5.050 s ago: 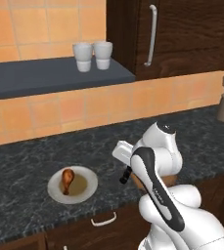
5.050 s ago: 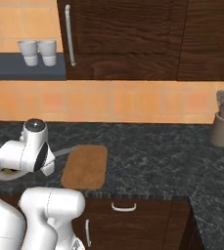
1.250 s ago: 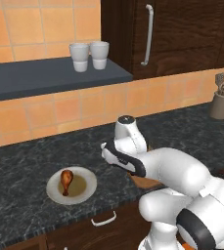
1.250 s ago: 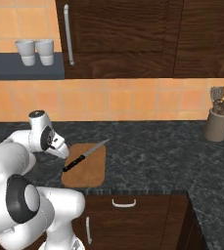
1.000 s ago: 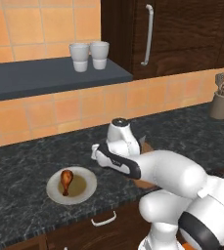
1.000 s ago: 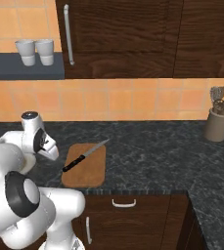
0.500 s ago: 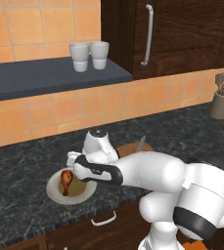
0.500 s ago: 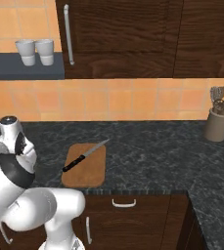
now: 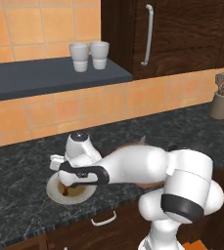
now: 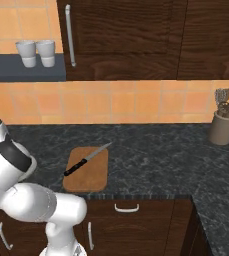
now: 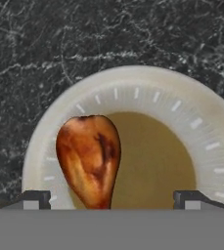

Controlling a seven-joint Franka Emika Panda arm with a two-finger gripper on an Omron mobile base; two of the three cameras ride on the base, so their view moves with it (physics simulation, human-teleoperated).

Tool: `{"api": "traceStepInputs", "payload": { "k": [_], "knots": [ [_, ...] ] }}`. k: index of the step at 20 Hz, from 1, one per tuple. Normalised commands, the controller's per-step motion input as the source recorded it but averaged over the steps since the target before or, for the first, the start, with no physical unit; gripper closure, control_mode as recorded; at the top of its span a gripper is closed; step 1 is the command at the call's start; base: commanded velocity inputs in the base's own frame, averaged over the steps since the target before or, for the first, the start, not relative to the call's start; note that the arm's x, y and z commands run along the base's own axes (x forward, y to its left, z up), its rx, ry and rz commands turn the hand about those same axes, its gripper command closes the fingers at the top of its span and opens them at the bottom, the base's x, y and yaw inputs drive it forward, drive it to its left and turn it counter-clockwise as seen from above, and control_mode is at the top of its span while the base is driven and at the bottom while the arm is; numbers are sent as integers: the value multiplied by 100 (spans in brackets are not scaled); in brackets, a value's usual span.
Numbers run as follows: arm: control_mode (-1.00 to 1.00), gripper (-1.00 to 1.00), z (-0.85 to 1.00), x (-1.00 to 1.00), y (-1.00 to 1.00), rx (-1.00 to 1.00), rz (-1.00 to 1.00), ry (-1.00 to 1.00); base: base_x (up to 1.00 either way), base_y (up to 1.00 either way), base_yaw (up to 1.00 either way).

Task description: Pick up the knife from the drawer and place it on the cutting board. Then place the meat from the plate to the cutting board.

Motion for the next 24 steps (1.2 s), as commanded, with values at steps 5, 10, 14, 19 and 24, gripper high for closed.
{"api": "traceStepInputs", "payload": {
  "k": [5,10,14,19,24],
  "knots": [
    [-100,-100,-10,19,25,-3,0,0,0,0,0],
    [-100,-100,-21,7,11,-6,0,0,0,0,0],
    [-100,-100,-18,4,0,-4,0,0,0,0,0],
    [-100,-100,-24,17,0,-5,0,0,0,0,0],
    [-100,100,-26,21,0,-6,0,0,0,0,0]
  ]
}}
